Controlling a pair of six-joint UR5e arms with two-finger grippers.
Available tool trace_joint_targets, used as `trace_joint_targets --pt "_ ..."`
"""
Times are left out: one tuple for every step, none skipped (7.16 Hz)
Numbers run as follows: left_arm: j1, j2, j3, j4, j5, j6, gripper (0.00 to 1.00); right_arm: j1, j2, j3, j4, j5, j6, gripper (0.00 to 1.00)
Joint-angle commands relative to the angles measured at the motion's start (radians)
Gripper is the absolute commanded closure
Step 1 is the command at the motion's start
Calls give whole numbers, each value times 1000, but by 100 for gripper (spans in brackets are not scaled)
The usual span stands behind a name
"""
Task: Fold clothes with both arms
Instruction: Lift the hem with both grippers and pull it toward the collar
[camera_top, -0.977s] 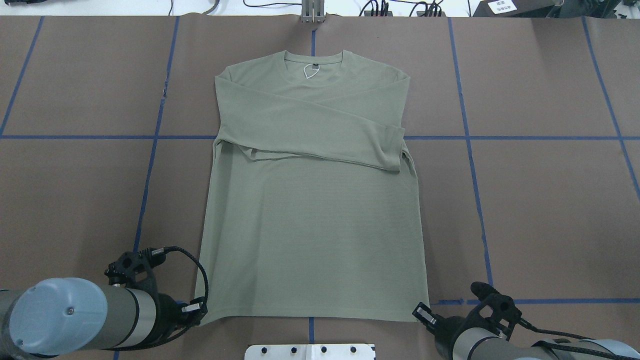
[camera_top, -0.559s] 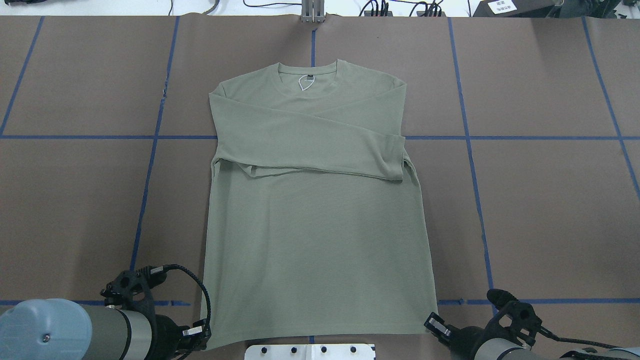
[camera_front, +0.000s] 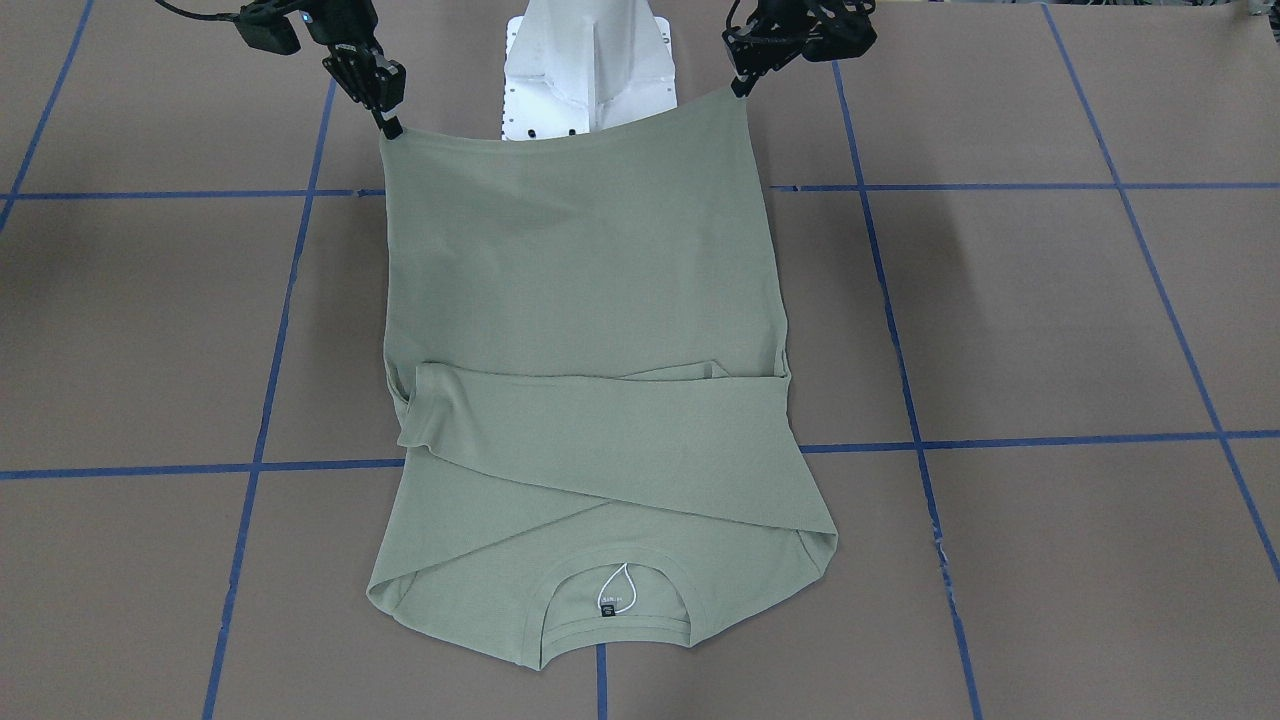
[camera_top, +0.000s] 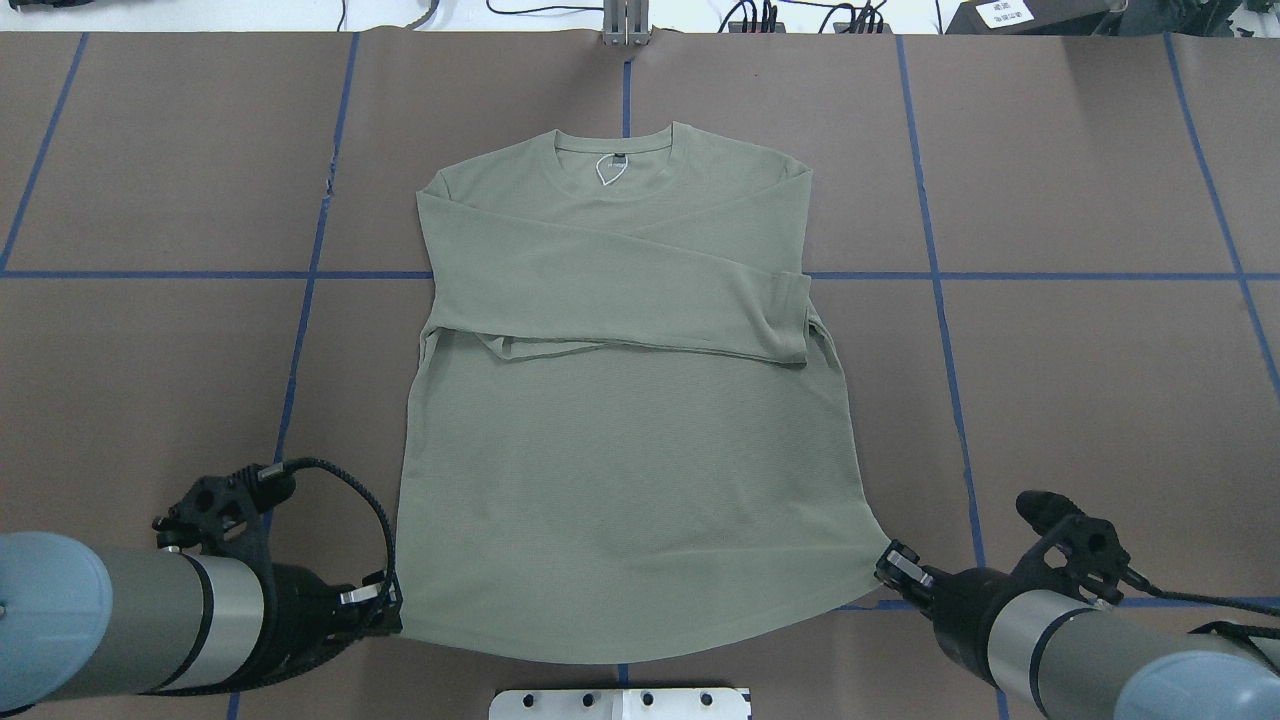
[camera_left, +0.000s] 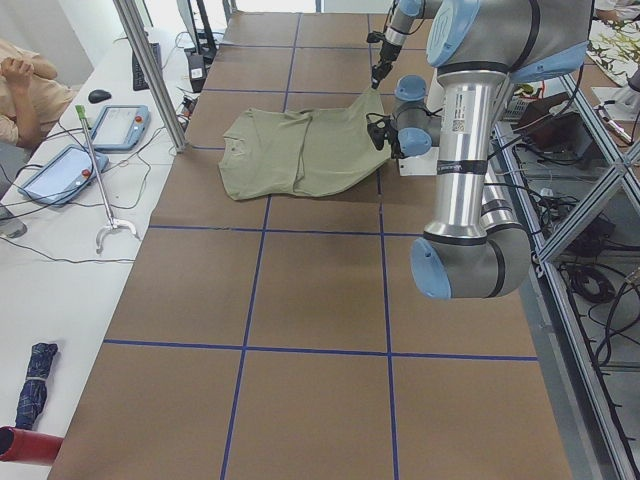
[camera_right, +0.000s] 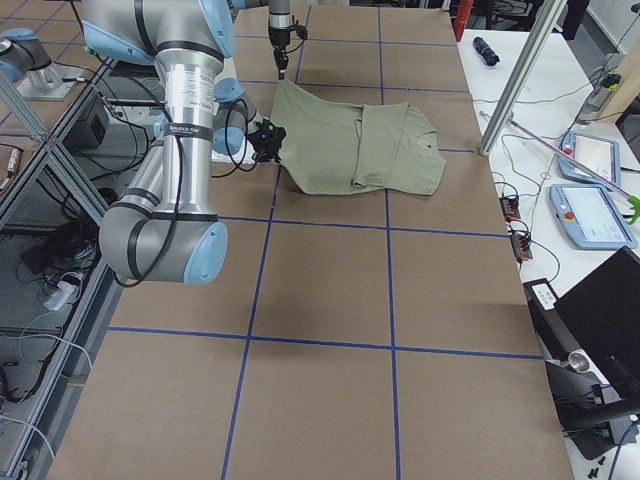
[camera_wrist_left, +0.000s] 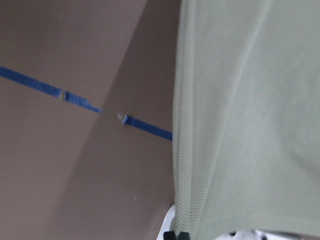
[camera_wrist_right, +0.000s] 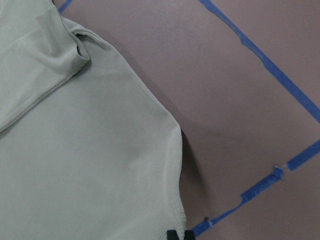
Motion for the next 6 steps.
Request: trace_joint_targets --pt "-158 -56 63 4 6 140 100 171 109 -70 -1 97 -128 100" --pt "-226 -139 159 4 5 193 100 228 169 -118 -2 127 -145 100" --pt "-281 -196 232 -2 3 236 100 301 232 -185 -4 177 -180 100" --pt "-329 -225 275 -5 3 283 100 378 322 -286 -2 240 -269 100" --pt "-354 -253 330 -30 5 296 100 451 406 -393 -2 281 -315 100" --pt "-387 -294 422 -94 5 298 100 516 460 -469 -1 323 -379 100"
